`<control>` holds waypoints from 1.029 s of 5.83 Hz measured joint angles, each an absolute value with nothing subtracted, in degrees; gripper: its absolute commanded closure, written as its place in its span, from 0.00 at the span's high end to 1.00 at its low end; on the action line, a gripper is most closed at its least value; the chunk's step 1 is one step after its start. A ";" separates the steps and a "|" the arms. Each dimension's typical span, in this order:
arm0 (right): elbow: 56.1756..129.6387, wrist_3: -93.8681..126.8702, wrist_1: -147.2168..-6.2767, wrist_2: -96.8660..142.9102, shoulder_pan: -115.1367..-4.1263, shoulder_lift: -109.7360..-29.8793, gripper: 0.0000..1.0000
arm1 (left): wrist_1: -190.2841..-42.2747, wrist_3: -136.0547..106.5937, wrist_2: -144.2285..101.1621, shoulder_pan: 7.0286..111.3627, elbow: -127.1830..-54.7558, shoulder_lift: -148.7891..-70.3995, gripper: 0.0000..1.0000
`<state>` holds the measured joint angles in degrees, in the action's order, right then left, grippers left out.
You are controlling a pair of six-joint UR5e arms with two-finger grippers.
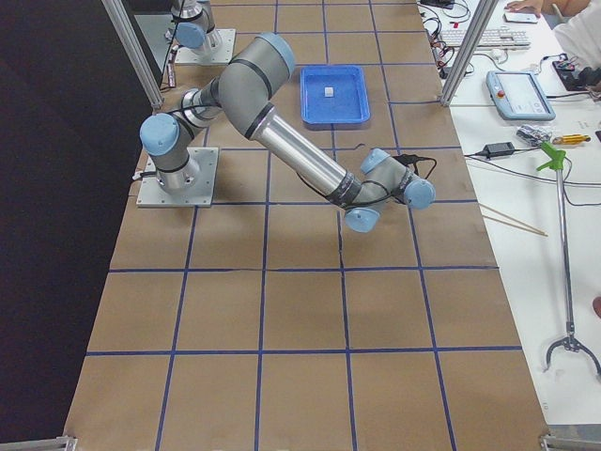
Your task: Assemble white blocks and place on blue tray
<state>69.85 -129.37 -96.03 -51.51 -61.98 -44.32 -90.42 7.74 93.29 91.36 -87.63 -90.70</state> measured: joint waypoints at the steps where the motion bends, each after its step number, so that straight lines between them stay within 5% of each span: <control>1: 69.90 -128.46 -95.20 -51.42 -62.29 -45.72 0.36 | -91.01 7.54 93.32 90.64 -87.49 -90.34 0.99; 3: 73.09 -126.40 -92.81 -50.51 -64.27 -50.34 0.37 | -91.22 7.47 93.38 89.56 -87.07 -89.96 0.99; 6: 87.56 -123.17 -92.80 -44.85 -69.82 -60.64 0.37 | -91.33 7.50 93.42 89.22 -86.93 -89.59 0.99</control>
